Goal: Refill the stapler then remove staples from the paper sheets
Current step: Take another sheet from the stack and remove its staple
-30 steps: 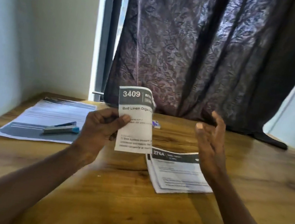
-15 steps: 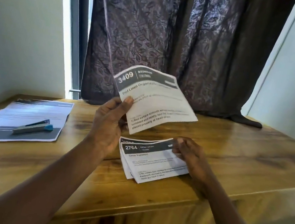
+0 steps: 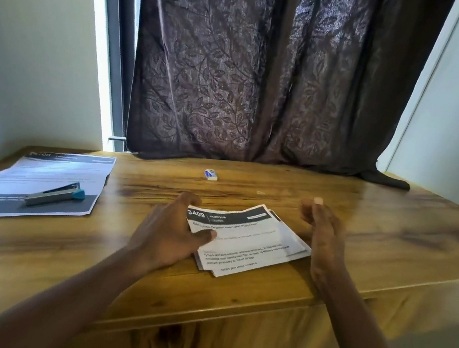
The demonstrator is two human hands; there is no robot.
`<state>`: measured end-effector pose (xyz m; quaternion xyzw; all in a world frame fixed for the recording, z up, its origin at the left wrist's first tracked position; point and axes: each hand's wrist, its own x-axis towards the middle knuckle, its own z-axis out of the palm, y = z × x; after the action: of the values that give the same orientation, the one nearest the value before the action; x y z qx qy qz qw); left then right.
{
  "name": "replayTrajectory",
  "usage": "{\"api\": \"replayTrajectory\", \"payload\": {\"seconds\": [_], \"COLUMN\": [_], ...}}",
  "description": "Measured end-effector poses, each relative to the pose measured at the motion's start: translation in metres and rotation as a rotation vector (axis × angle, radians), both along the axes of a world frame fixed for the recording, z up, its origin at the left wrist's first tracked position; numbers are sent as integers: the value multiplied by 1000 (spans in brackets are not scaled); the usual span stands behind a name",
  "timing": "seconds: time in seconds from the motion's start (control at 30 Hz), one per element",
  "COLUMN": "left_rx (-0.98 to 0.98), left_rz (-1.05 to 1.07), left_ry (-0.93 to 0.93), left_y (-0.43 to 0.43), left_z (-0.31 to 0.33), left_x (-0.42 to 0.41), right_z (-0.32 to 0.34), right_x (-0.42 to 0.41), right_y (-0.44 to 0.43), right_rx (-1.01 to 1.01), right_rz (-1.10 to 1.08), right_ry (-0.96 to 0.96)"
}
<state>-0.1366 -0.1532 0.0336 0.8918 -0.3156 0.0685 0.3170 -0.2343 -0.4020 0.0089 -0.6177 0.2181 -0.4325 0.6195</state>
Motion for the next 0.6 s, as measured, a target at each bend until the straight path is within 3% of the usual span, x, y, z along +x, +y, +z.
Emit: {"api": "replayTrajectory", "payload": {"seconds": [0.1, 0.27, 0.43, 0.6], "left_rx": [279, 417, 428, 215], "left_rz": [97, -27, -64, -88], "left_ry": [-167, -113, -206, -205], "left_y": [3, 9, 9, 40], "left_z": [-1, -4, -6, 6], "left_x": [-10, -26, -23, 1], "right_z": [-6, -4, -7, -4], "right_x": [3, 6, 10, 16], "right_y": [2, 7, 8, 21], "right_rx": [-224, -437, -580, -857], "right_rz": [-92, -84, -118, -232], "right_ry": [139, 458, 535, 577]}}
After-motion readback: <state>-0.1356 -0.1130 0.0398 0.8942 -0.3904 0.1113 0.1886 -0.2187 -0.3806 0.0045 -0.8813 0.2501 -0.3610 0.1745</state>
